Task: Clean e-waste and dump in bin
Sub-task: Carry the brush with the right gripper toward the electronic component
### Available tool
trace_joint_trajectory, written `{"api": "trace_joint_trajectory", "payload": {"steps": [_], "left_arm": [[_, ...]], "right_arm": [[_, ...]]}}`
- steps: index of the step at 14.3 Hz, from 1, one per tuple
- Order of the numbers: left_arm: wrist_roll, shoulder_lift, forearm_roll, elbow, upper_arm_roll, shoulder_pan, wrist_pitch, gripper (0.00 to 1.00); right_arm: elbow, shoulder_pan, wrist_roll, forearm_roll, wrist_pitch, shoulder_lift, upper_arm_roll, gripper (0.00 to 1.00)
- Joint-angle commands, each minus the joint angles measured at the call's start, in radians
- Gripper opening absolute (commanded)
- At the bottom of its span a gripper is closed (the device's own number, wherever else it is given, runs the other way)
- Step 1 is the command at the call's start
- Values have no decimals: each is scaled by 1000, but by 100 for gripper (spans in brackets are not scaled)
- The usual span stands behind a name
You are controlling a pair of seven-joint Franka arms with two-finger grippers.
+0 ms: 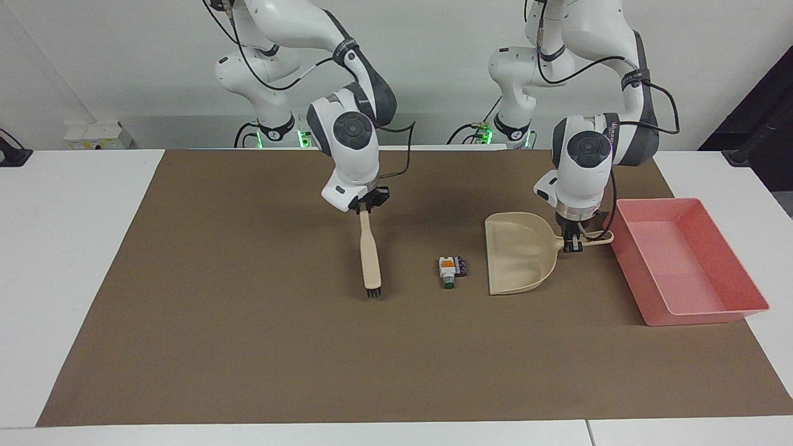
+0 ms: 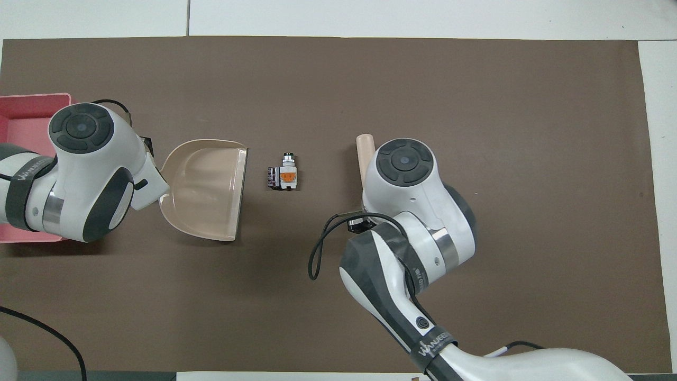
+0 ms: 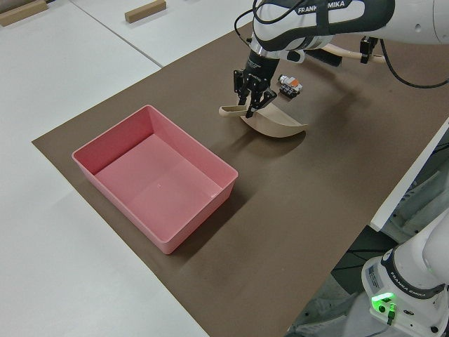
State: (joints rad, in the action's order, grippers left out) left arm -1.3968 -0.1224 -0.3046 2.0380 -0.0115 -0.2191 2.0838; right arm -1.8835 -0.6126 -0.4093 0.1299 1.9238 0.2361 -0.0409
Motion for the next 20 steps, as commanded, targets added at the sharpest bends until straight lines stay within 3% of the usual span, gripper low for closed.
{"api": "trace_joint_trajectory", "payload": {"steps": [1, 6, 10, 20], "left_arm": [[13, -13, -17, -18, -12, -17, -33, 0], [22, -13, -17, -16, -10, -8, -27, 0], [65, -14, -16, -18, -10, -19, -30, 0], [125, -60, -17, -61, -10, -55, -54, 0]], "right_arm": [[41, -24, -40, 37, -28, 22, 1, 0], [55, -36, -48, 77, -12, 31, 3, 0], [119, -55, -78, 105, 16, 91, 4, 0], [127, -99, -120, 119, 87, 141, 4, 0]]}}
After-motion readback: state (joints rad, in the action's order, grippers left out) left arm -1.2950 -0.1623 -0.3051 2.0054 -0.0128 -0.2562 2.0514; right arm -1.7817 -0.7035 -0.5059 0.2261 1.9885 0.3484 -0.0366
